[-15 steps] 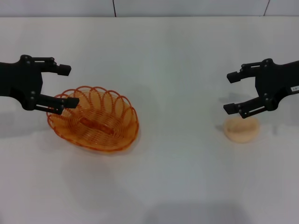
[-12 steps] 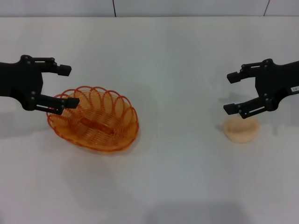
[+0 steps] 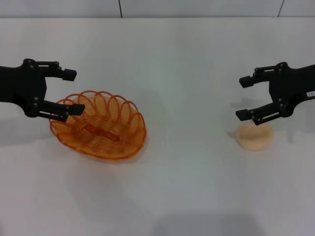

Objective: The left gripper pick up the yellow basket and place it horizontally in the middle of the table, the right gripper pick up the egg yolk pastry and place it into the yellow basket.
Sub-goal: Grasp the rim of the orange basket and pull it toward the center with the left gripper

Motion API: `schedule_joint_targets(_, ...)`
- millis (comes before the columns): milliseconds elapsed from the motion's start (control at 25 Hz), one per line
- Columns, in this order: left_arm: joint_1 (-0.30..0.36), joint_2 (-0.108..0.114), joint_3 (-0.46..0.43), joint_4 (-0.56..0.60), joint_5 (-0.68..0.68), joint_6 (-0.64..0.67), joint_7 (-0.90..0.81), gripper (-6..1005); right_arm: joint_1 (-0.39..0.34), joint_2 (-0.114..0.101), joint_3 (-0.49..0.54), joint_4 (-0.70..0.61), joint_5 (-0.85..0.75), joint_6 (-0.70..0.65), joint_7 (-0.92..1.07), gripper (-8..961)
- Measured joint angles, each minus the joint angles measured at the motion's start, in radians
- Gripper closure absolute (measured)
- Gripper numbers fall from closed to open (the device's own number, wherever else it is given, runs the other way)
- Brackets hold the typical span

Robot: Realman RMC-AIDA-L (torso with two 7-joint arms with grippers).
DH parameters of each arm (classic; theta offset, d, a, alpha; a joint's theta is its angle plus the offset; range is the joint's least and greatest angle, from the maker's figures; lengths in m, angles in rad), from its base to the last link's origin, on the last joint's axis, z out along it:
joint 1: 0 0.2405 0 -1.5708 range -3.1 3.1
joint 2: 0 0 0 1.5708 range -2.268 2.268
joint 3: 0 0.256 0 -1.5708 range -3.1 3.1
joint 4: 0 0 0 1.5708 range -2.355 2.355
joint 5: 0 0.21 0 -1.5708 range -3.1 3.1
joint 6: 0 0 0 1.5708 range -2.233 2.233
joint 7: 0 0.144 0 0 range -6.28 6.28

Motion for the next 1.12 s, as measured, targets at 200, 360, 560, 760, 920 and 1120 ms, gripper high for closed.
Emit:
schedule_joint_targets(200, -0.001, 0.000, 0.000, 0.000, 0.002, -0.001, 0.000, 140, 0.000, 0.000, 0.002, 0.001, 0.000, 0.001, -0.001, 83)
schedule_joint_targets(360, -0.001, -0.001, 0.000, 0.000, 0.002, -0.002, -0.004, 144, 0.000, 0.000, 0.003, 0.000, 0.000, 0.002, -0.002, 84)
schedule_joint_targets(560, 0.012, -0.011, -0.001, 0.077, 0.002, -0.001, -0.117, 148, -0.001, 0.000, 0.005, -0.003, 0.000, 0.002, -0.002, 84)
schedule_joint_targets(760, 0.020, -0.025, 0.001, 0.189, 0.055, 0.005, -0.355, 153, -0.002, 0.001, 0.004, -0.005, 0.000, 0.005, -0.002, 84)
schedule_joint_targets(920, -0.003, -0.037, 0.001, 0.250, 0.169, 0.005, -0.573, 156, -0.002, 0.005, -0.001, -0.007, 0.000, 0.012, -0.005, 84)
schedule_joint_targets(1120, -0.055, -0.037, 0.002, 0.261, 0.315, -0.007, -0.775, 160, -0.002, 0.012, -0.002, -0.008, 0.000, 0.015, -0.023, 84)
